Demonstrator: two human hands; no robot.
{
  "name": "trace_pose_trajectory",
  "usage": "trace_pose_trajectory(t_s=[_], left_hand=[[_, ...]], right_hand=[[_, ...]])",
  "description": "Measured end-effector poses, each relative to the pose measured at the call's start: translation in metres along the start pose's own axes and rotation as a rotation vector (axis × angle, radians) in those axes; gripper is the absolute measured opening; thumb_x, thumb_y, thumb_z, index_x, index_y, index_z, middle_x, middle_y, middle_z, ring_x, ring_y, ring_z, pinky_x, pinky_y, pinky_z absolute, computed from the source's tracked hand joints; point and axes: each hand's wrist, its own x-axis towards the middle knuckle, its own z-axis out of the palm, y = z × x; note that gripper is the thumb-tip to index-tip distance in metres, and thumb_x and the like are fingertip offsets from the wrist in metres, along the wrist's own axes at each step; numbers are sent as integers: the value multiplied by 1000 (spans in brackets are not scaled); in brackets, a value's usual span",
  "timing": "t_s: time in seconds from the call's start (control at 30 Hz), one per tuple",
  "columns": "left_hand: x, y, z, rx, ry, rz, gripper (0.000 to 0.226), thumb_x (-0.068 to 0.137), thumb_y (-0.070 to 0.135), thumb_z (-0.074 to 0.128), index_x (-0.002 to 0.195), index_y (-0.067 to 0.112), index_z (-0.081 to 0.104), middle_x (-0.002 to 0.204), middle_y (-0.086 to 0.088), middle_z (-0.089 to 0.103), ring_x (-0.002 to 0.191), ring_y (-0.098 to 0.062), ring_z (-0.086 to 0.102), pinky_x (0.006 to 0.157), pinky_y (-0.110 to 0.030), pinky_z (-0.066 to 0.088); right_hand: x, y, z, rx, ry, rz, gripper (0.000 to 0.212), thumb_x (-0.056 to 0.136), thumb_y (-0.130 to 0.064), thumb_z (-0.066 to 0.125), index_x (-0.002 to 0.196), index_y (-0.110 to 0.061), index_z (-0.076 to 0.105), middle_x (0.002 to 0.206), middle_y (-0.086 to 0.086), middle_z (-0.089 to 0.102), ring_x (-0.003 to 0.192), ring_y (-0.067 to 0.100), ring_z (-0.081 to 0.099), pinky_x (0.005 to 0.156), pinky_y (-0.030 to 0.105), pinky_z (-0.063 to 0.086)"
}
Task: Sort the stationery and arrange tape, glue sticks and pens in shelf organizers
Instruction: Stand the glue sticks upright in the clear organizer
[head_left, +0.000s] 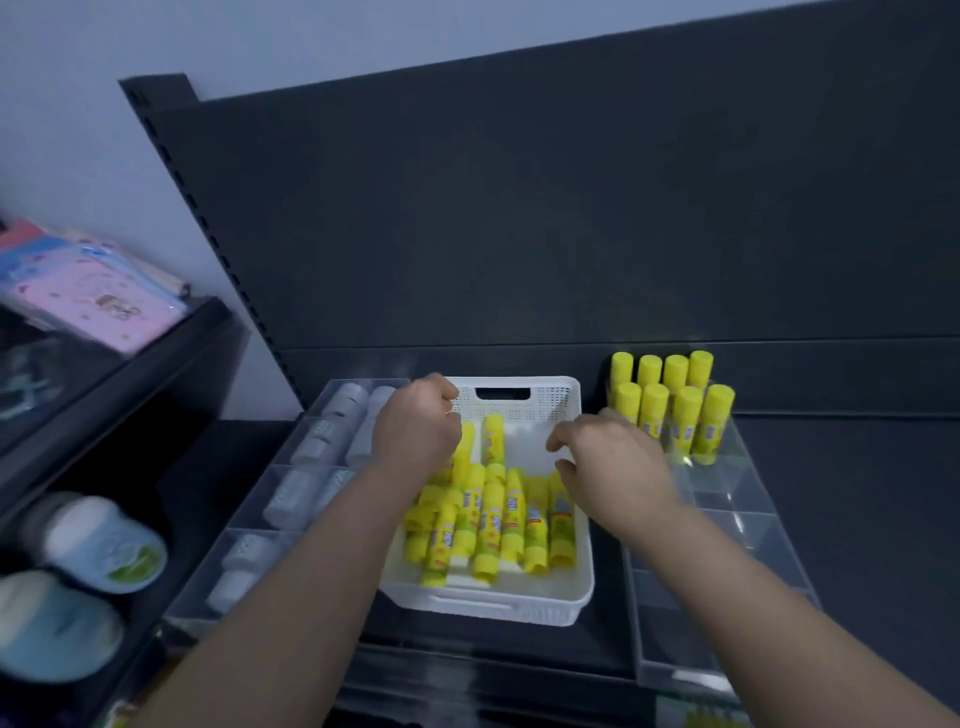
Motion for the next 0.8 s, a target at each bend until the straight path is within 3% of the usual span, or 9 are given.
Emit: trace_pose_trajectory(t_s=[0.1,0.27,0.47,0.67,0.8], left_hand=[[3,-15,3,38,-35,-4,30,82,10,59,112,13,63,106,-5,68,106,-25,58,86,-35,48],[2,-18,14,234,-62,104,27,87,15,55,113,16,61,109,-4,66,108,-25,57,82,-32,46],[5,-8,17,539,-138,127,18,89,23,57,103,12,55,107,-6,64,98,-25,63,66,-28,40],[8,-9,0,364,-118,82,18,85,29,56,86,15,45,96,-7,65,83,-26,56,63,-28,37],[11,-22,-16,189,-58,45,30,85,34,54,105,13,57,100,-8,67,99,-31,60,73,-32,43]], right_hand=[[-4,-3,10,-92,14,19,29,86,-17,57,111,-30,63,104,-8,64,105,17,48,64,27,39],[-12,-11,15,-226,35,2,26,74,-11,68,93,-27,71,84,-8,67,88,18,54,56,26,36],[-12,-9,16,-192,46,27,26,85,-12,59,104,-28,68,96,-8,67,96,18,51,62,28,41],[-8,-14,11,-245,0,1,31,83,-13,58,109,-29,63,100,-7,65,99,19,52,69,30,38],[11,-36,17,-115,-51,-2,33,85,-15,56,113,-33,61,104,-5,66,101,20,57,70,30,42]])
